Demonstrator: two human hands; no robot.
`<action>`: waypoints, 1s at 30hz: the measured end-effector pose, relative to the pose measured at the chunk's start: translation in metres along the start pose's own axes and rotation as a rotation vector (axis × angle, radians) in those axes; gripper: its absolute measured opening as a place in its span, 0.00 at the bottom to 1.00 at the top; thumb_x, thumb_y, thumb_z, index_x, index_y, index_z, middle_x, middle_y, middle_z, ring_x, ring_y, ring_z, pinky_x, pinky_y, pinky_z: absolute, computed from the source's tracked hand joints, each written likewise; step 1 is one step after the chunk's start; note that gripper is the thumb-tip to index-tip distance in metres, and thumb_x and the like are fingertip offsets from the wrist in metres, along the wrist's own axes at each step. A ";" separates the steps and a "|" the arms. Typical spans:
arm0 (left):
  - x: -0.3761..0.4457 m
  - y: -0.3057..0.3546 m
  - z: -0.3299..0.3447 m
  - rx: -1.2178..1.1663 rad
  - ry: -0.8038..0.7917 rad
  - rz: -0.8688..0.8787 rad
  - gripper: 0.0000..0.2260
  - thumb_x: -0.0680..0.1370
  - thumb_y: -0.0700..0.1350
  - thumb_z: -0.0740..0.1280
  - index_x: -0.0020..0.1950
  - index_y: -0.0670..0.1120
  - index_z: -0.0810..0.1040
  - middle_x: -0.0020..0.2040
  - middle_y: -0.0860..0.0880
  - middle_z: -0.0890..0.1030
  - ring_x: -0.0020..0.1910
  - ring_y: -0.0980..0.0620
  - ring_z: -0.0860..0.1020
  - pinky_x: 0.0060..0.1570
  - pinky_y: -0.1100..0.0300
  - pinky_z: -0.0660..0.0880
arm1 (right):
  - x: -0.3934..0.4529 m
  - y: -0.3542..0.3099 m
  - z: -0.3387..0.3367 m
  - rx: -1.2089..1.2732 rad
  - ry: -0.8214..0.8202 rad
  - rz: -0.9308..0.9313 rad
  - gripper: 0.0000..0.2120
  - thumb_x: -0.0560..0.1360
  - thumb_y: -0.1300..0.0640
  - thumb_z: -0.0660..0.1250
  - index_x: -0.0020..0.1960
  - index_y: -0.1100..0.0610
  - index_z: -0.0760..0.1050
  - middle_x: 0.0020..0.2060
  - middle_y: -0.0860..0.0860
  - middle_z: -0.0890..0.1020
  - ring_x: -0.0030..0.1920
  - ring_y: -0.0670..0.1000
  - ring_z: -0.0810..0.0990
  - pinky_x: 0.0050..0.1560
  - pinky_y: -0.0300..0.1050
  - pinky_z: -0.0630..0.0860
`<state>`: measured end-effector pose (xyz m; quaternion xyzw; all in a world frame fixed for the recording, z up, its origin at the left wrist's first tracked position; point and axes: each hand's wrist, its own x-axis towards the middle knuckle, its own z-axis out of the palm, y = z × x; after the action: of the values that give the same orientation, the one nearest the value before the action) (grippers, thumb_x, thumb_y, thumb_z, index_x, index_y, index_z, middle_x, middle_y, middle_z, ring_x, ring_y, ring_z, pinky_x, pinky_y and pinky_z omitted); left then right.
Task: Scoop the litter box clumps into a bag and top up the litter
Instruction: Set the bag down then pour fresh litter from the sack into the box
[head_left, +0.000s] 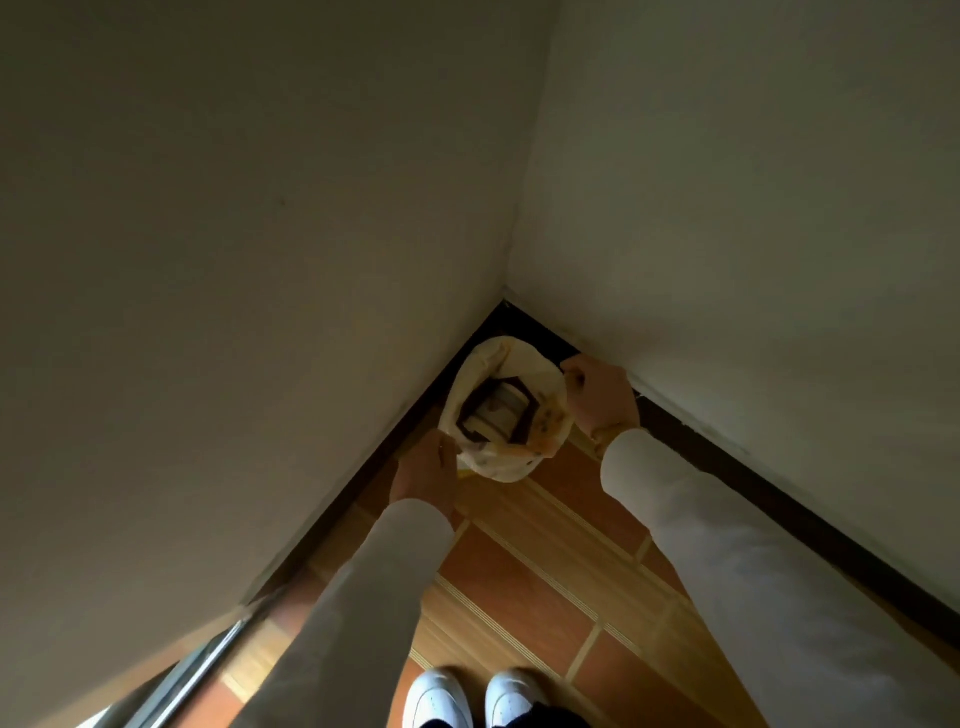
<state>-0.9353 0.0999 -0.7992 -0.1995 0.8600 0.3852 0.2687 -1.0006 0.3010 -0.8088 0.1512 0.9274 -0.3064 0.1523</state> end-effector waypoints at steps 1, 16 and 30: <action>-0.005 0.003 -0.004 0.013 0.004 0.007 0.10 0.81 0.46 0.54 0.52 0.46 0.74 0.44 0.45 0.79 0.41 0.46 0.79 0.42 0.52 0.77 | -0.004 -0.004 -0.006 0.000 0.007 -0.019 0.15 0.78 0.63 0.57 0.62 0.61 0.76 0.52 0.59 0.82 0.51 0.58 0.81 0.51 0.45 0.75; -0.161 0.050 -0.142 0.342 0.082 0.247 0.19 0.79 0.46 0.59 0.70 0.46 0.67 0.68 0.45 0.70 0.67 0.43 0.66 0.64 0.50 0.64 | -0.144 -0.100 -0.091 -0.082 -0.039 -0.197 0.20 0.79 0.51 0.60 0.68 0.58 0.70 0.61 0.56 0.77 0.62 0.57 0.73 0.55 0.44 0.69; -0.338 0.103 -0.292 0.353 0.246 0.394 0.21 0.75 0.51 0.52 0.63 0.46 0.76 0.59 0.46 0.79 0.58 0.43 0.76 0.58 0.50 0.70 | -0.310 -0.226 -0.227 -0.059 0.053 -0.313 0.21 0.78 0.51 0.63 0.69 0.57 0.70 0.62 0.54 0.78 0.62 0.54 0.74 0.57 0.41 0.68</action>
<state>-0.8197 -0.0143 -0.3711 -0.0242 0.9620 0.2475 0.1131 -0.8472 0.2097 -0.4005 0.0081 0.9519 -0.2951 0.0826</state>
